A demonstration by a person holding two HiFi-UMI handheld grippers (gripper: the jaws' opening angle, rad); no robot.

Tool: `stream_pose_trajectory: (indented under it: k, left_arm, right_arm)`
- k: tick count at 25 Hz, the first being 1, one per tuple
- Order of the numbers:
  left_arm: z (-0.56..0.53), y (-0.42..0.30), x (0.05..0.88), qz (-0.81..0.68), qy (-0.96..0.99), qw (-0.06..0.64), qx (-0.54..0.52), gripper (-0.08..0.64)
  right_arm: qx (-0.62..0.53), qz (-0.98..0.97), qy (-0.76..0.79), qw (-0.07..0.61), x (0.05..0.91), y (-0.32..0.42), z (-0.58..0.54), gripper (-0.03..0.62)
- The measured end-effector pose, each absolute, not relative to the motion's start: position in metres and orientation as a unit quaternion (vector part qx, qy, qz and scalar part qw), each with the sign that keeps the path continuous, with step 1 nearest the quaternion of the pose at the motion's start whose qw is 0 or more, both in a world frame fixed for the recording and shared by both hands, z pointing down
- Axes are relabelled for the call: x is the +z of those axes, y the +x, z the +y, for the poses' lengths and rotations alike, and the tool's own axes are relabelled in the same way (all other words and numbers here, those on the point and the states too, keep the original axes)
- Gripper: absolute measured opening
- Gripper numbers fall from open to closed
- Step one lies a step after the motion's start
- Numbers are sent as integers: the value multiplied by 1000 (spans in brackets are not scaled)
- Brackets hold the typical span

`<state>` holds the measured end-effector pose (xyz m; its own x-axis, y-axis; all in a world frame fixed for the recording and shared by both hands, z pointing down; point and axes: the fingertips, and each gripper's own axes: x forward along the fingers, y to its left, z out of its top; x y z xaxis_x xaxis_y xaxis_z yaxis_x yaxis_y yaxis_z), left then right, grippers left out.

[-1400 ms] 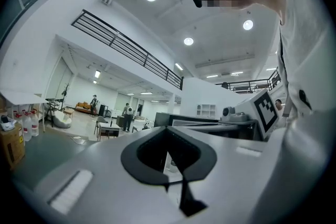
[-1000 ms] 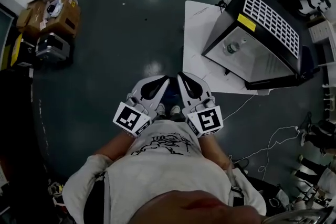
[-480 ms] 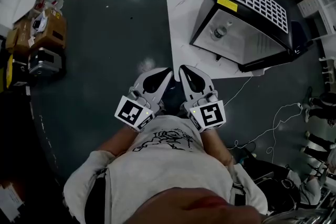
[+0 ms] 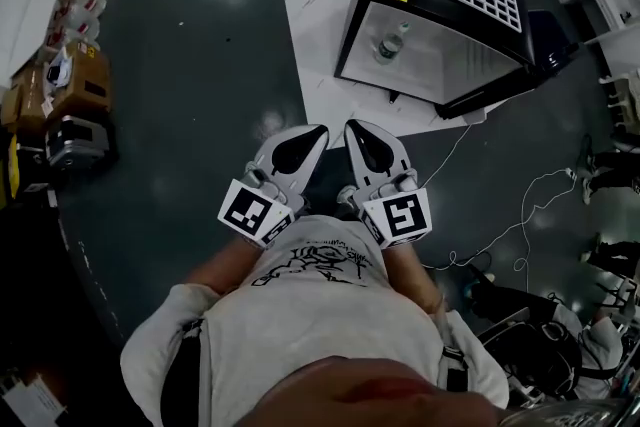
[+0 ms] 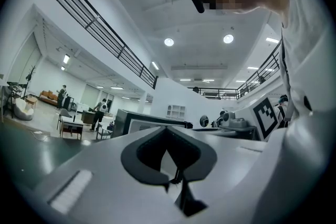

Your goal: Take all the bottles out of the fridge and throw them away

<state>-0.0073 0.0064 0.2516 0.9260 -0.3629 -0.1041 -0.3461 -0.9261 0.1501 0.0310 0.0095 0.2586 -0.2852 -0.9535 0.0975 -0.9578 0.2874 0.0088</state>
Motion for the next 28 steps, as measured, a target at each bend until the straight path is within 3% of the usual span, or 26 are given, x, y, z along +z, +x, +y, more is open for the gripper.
stream_pose_trajectory:
  k: [28]
  left_arm:
    - [20,152,261,-158,984,68,-44,9]
  right_arm:
    - [27,-778,626,39,265,196,32,12]
